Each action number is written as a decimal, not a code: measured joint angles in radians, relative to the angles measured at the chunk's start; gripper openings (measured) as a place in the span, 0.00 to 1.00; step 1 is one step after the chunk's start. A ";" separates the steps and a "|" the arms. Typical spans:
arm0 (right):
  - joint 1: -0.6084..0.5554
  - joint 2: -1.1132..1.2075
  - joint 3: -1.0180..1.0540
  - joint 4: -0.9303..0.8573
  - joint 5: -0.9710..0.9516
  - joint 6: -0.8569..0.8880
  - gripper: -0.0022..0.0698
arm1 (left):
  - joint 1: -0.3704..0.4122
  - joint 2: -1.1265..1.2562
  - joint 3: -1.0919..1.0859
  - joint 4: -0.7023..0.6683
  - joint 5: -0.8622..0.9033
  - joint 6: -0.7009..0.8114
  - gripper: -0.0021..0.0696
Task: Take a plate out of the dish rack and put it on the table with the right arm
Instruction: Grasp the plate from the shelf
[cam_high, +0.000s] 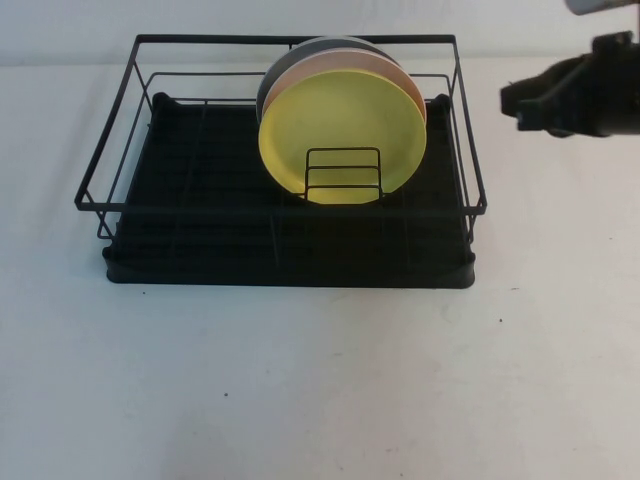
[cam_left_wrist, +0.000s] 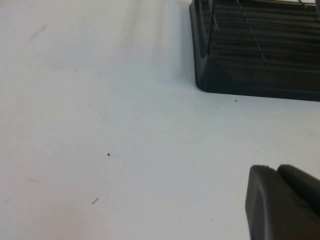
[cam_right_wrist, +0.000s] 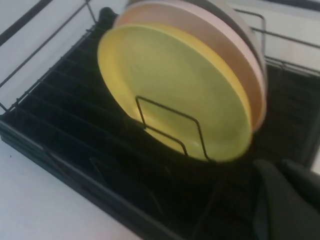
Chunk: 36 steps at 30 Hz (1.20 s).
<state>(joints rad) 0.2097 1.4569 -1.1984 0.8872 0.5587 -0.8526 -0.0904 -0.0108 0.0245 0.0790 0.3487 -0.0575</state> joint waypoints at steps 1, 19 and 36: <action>0.016 0.036 -0.039 0.000 0.000 -0.015 0.01 | 0.000 0.000 0.000 0.000 0.000 0.000 0.02; 0.152 0.438 -0.464 0.002 0.079 -0.583 0.50 | 0.000 0.000 0.000 0.000 0.000 0.000 0.02; 0.165 0.530 -0.510 0.096 -0.078 -0.797 0.45 | 0.000 0.000 0.000 0.000 0.000 0.000 0.02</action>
<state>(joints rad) 0.3742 1.9872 -1.7083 0.9835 0.4809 -1.6496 -0.0904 -0.0108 0.0245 0.0790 0.3487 -0.0575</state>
